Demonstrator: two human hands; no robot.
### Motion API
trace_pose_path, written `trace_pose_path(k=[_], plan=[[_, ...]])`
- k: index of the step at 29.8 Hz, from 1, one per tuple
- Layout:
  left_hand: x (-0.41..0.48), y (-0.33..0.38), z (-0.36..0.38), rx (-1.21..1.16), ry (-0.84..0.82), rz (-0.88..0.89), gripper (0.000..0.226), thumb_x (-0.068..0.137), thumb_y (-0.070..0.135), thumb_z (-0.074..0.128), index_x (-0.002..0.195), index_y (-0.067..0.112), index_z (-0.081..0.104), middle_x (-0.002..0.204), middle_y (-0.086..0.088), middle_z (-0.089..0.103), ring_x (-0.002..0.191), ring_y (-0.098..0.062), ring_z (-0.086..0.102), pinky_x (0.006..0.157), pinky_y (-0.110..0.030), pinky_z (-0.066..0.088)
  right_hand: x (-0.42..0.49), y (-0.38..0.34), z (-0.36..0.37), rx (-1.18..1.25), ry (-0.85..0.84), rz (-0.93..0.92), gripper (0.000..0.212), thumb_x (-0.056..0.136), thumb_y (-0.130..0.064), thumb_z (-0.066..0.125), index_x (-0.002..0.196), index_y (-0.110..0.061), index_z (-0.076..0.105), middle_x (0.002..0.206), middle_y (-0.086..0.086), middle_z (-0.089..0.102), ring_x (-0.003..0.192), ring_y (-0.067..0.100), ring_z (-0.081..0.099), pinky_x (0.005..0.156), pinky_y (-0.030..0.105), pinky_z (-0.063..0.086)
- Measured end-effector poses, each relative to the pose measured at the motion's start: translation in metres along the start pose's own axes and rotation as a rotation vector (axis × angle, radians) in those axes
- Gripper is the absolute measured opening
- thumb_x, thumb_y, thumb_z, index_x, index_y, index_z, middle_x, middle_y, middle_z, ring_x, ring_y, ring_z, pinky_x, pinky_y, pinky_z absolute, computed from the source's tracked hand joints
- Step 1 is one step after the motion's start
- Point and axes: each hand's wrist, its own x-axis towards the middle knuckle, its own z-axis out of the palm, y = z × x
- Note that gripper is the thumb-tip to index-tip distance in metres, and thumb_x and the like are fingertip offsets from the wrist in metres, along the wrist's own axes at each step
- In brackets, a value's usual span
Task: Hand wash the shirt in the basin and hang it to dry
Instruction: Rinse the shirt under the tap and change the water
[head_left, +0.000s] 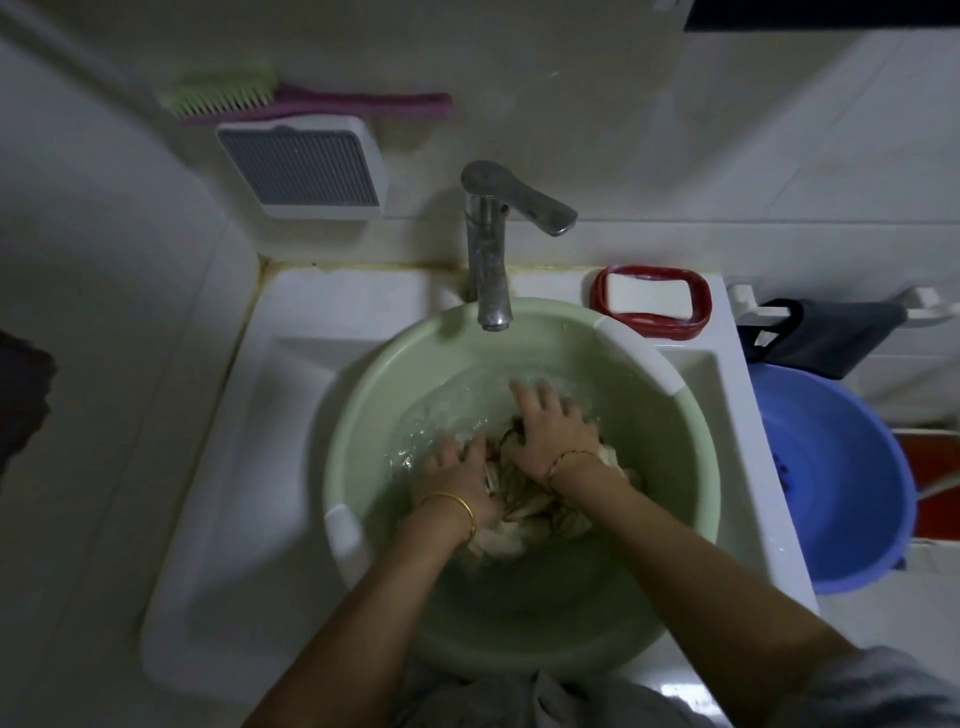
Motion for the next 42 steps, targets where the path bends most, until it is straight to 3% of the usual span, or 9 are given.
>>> trace_pose_path(k=[5, 10, 14, 21, 25, 28, 31, 36, 42], plan=[[0.002, 0.003, 0.011, 0.036, -0.04, -0.07, 0.087, 0.084, 0.051, 0.055, 0.149, 0.022, 0.004, 0.152, -0.014, 0.008, 0.138, -0.036, 0.013, 0.112, -0.042, 0.023, 0.006, -0.006, 0.039, -0.255, -0.041, -0.111, 0.058, 0.098, -0.042, 0.028, 0.15, -0.023, 0.009, 0.156, 0.011, 0.012, 0.136, 0.042, 0.021, 0.1, 0.056, 0.033], [0.008, -0.016, -0.005, -0.296, 0.104, -0.101, 0.066, 0.078, 0.061, 0.059, 0.125, 0.015, 0.051, 0.129, -0.009, 0.053, 0.12, -0.029, 0.049, 0.099, -0.03, 0.04, 0.028, 0.008, 0.021, 0.06, 0.023, 0.111, 0.047, 0.095, -0.001, 0.03, 0.138, -0.017, 0.035, 0.147, 0.015, 0.033, 0.119, 0.034, 0.05, 0.088, 0.046, 0.048], [0.009, -0.028, -0.018, -0.481, 0.058, -0.083, 0.062, 0.069, 0.047, 0.077, 0.116, 0.011, 0.061, 0.112, -0.006, 0.064, 0.104, -0.023, 0.061, 0.083, -0.024, 0.045, 0.03, 0.017, 0.009, 0.371, 0.124, 0.181, 0.017, 0.096, -0.019, 0.042, 0.104, -0.017, 0.057, 0.109, 0.01, 0.062, 0.097, 0.026, 0.06, 0.088, 0.039, 0.05], [0.004, -0.016, -0.046, -0.634, 0.371, 0.027, 0.029, 0.076, 0.011, 0.068, 0.059, 0.017, 0.045, 0.056, 0.001, 0.041, 0.058, -0.016, 0.04, 0.052, -0.026, 0.03, 0.0, 0.027, -0.025, 0.703, 0.555, 0.126, 0.034, 0.097, -0.038, 0.041, 0.069, -0.018, 0.047, 0.08, 0.005, 0.055, 0.071, 0.021, 0.053, 0.062, 0.029, 0.037], [0.012, -0.023, -0.059, -0.613, 0.657, 0.115, 0.026, 0.072, 0.018, 0.058, 0.055, 0.021, 0.037, 0.063, -0.007, 0.049, 0.063, -0.028, 0.05, 0.06, -0.037, 0.043, 0.002, 0.024, -0.031, 0.591, 0.68, -0.021, 0.017, 0.096, -0.025, 0.048, 0.092, -0.01, 0.055, 0.101, 0.007, 0.051, 0.082, 0.023, 0.053, 0.072, 0.036, 0.047], [0.017, -0.019, -0.049, -0.321, 0.454, 0.06, 0.009, 0.083, 0.027, 0.059, 0.086, 0.019, 0.061, 0.104, -0.017, 0.06, 0.102, -0.034, 0.055, 0.088, -0.038, 0.047, 0.011, 0.016, -0.023, 0.405, 0.555, -0.065, 0.028, 0.095, -0.027, 0.047, 0.121, -0.016, 0.051, 0.121, 0.011, 0.047, 0.103, 0.028, 0.052, 0.088, 0.041, 0.049], [0.013, -0.01, -0.023, -0.126, 0.066, -0.042, 0.051, 0.093, 0.046, 0.043, 0.14, 0.032, 0.034, 0.149, -0.016, 0.023, 0.135, -0.036, 0.024, 0.112, -0.044, 0.026, 0.02, 0.008, 0.006, 0.066, 0.221, -0.099, 0.06, 0.094, -0.049, 0.042, 0.146, -0.034, 0.018, 0.151, 0.011, 0.02, 0.13, 0.038, 0.031, 0.104, 0.051, 0.034], [0.012, -0.017, -0.001, 0.018, -0.003, -0.16, 0.077, 0.081, 0.067, 0.048, 0.145, 0.038, 0.016, 0.154, -0.014, 0.008, 0.137, -0.04, 0.019, 0.111, -0.048, 0.025, 0.025, 0.015, 0.041, -0.322, 0.064, -0.156, 0.069, 0.098, -0.04, 0.036, 0.146, -0.039, -0.015, 0.157, 0.011, -0.004, 0.134, 0.046, 0.021, 0.093, 0.053, 0.04], [0.022, -0.01, -0.001, -1.162, 0.194, -0.132, 0.049, 0.086, 0.02, 0.066, 0.131, 0.016, 0.047, 0.124, -0.009, 0.056, 0.107, -0.027, 0.057, 0.085, -0.032, 0.048, 0.019, 0.0, 0.037, 0.487, 0.203, 0.275, 0.042, 0.096, -0.012, 0.039, 0.136, -0.024, 0.036, 0.134, 0.016, 0.04, 0.106, 0.033, 0.053, 0.087, 0.041, 0.049]])
